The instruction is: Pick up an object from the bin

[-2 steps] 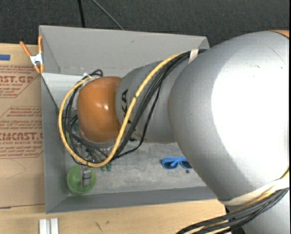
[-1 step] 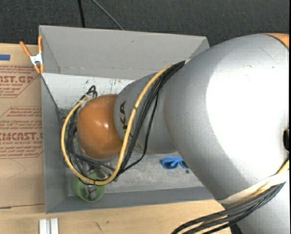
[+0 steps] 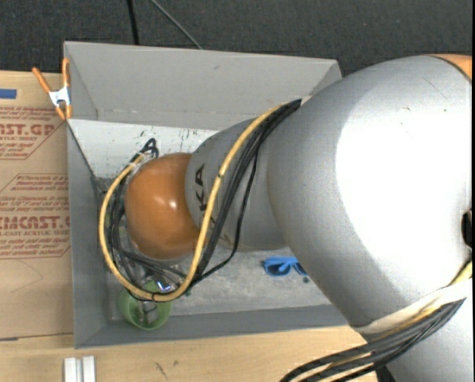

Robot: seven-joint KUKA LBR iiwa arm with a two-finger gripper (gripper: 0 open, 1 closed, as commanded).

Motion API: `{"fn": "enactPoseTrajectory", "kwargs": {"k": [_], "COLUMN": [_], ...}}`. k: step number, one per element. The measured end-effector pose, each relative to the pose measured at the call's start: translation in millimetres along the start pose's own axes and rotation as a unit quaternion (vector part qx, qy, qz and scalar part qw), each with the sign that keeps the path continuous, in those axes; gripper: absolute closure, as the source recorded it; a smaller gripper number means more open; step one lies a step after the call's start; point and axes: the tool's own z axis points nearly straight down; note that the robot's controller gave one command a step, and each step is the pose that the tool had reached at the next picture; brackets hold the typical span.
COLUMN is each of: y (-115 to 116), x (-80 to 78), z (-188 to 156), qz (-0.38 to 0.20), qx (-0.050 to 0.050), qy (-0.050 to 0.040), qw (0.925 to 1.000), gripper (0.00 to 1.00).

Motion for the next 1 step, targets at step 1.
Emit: {"fn": "enactPoseTrajectory", "kwargs": {"k": [1], "y": [0.2], "x": [1.3], "z": [1.1], "qz": [0.000], "qx": [0.000], "qy": [0.0021], "qw": [1.0000], "gripper": [1.00]}}
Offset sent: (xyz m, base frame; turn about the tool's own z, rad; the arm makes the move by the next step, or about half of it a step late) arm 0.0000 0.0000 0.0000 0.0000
